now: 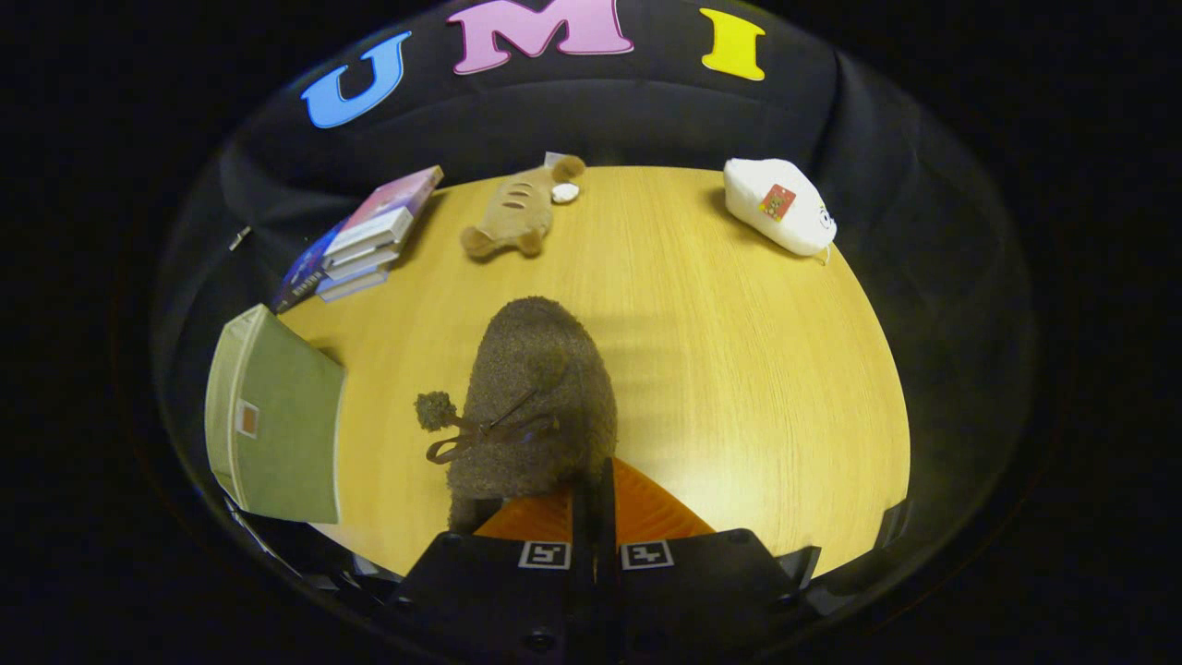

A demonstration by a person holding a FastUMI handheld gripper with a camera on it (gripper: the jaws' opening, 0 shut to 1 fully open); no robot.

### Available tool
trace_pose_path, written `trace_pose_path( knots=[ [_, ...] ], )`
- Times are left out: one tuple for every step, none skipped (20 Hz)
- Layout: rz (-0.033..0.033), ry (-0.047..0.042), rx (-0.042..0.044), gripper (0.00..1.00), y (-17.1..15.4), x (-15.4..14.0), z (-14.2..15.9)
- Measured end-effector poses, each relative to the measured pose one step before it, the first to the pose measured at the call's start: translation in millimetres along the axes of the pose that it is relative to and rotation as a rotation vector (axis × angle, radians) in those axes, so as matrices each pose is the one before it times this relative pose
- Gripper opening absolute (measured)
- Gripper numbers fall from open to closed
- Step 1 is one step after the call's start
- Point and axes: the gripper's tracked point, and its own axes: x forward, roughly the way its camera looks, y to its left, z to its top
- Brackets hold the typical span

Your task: Open the storage box then place both shoes into the box .Put the left shoe in first, then the right shoe, with the right side of both shoes facing outward in a uniform manner.

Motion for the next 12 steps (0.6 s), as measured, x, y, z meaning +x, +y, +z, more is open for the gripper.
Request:
trace_pose_path(
  knots=[
    [0.02291, -0.02105, 0.00555, 0.05, 20.11, -11.57, 8.86],
    [0.02534, -0.02231, 0.00617, 0.05, 21.29, -10.54, 8.69],
    [0.0283, -0.01945, 0.00603, 0.05, 23.14, -9.77, 9.44],
    [0.02945, -0.01798, 0.00483, 0.05, 23.39, -7.03, 7.83],
    [0.02791, -0.01174, 0.00773, 0.05, 25.37, -4.72, 5.81],
    [0.02819, -0.00343, 0.00899, 0.05, 23.89, -3.57, 3.89],
    [0.02691, -0.00248, 0.00997, 0.05, 24.74, -1.13, 2.23],
    [0.02358, 0.00272, 0.0088, 0.05, 23.58, -0.14, 0.83],
    [0.02078, 0.0079, 0.01121, 0.05, 23.45, 2.54, -2.17],
    [0.01479, 0.01113, 0.01394, 0.05, 18.46, 5.09, -3.83],
    [0.0121, 0.01568, 0.01952, 0.05, 19.52, 5.27, -5.26],
    [0.01151, 0.0188, 0.01534, 0.05, 15.49, 5.11, -5.94]
  ],
)
